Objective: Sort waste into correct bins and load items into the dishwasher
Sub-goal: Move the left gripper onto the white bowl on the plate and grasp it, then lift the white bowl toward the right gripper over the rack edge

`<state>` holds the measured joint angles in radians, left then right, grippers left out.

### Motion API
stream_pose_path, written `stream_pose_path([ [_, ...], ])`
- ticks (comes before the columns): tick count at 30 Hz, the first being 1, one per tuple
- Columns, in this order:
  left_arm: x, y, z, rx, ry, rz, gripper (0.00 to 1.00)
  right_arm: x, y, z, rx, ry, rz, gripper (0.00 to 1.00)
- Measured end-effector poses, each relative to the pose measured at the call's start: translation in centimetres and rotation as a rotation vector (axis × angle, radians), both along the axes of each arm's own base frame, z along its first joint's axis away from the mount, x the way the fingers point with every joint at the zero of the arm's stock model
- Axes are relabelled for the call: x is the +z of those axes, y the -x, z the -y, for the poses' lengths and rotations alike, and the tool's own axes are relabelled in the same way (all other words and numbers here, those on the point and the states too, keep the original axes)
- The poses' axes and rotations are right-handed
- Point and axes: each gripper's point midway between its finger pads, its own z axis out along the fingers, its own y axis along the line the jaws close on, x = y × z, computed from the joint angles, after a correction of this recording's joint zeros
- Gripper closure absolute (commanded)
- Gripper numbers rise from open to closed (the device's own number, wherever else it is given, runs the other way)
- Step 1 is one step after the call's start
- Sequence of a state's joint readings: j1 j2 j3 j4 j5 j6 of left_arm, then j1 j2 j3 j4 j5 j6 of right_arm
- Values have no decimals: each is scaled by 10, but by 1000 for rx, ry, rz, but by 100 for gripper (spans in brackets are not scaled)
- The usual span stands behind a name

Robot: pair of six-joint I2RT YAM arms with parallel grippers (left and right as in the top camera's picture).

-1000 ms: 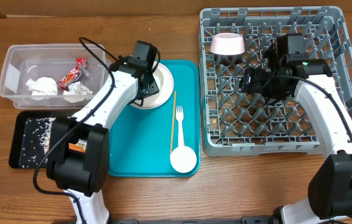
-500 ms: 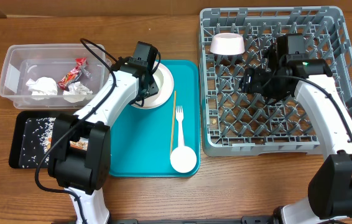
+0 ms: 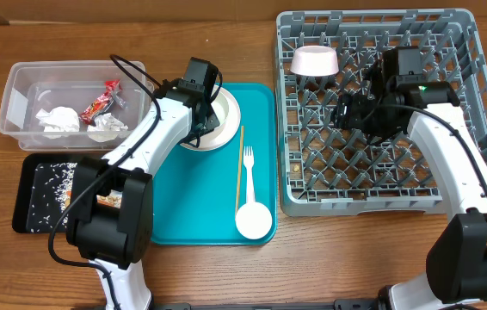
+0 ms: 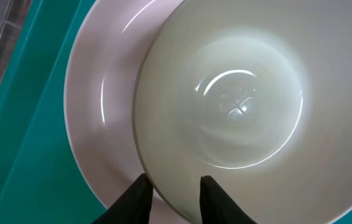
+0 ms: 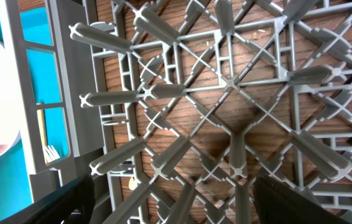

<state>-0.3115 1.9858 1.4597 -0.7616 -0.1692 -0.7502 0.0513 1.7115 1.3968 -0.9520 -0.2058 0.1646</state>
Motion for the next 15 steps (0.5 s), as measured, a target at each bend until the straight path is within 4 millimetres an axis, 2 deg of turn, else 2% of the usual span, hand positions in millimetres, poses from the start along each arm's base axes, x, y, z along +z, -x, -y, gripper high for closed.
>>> stream_pose_path([
  [7, 0, 0, 1, 1, 8, -2, 71, 0, 0, 0, 0, 0, 1, 16],
  [12, -5, 4, 0, 26, 13, -12, 76, 0, 0, 0, 0, 0, 1, 16],
  [15, -12, 11, -2, 37, 9, -32, 83, 0, 0, 0, 1, 0, 2, 15],
])
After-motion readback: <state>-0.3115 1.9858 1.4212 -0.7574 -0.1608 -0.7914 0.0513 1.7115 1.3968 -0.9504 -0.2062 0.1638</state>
